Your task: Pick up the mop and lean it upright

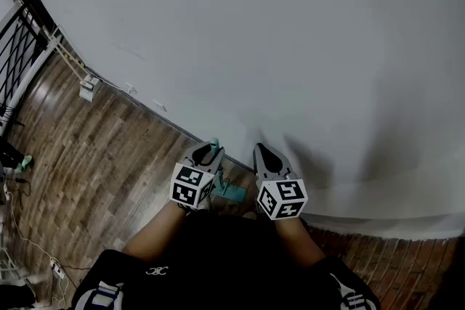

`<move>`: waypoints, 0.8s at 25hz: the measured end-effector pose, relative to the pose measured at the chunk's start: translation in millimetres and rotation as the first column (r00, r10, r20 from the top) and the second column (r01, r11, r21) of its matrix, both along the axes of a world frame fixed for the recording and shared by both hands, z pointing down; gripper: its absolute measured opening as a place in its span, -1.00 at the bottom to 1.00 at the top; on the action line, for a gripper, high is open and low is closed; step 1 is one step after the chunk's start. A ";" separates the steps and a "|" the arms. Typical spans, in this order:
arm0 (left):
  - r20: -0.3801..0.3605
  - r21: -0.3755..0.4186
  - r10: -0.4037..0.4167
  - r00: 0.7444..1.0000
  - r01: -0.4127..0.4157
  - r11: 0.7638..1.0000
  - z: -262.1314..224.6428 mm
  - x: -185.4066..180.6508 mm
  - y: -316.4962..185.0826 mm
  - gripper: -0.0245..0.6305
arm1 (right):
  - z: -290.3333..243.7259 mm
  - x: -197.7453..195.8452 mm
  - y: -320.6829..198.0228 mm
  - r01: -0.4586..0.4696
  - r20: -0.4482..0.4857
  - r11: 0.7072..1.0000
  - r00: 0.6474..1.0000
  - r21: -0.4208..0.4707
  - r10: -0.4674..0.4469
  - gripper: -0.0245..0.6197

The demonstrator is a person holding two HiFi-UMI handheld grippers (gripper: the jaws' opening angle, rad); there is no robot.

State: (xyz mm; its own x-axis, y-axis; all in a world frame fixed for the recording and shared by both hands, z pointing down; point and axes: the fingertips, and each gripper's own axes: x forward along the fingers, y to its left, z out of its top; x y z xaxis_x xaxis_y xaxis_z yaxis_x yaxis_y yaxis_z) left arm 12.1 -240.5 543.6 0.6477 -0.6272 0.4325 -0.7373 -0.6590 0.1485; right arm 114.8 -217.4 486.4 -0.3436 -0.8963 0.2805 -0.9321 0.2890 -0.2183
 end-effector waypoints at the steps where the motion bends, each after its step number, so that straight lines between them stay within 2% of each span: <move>1: 0.003 0.001 0.000 1.000 0.000 1.000 0.4 -0.2 -0.2 -0.60 | -0.1 -0.1 -0.1 0.000 0.000 1.000 1.000 0.000 0.000 -0.88; 10: 0.010 0.008 0.034 0.999 -0.034 0.999 0.9 12.4 -9.3 -0.60 | -1.9 7.8 1.5 -0.027 -0.006 1.000 1.000 0.000 0.027 -0.88; 20: 0.016 0.031 0.141 0.990 -0.141 0.989 8.8 71.5 -49.2 -0.60 | -5.3 49.0 11.5 -0.155 -0.017 0.988 0.988 -0.001 0.155 -0.88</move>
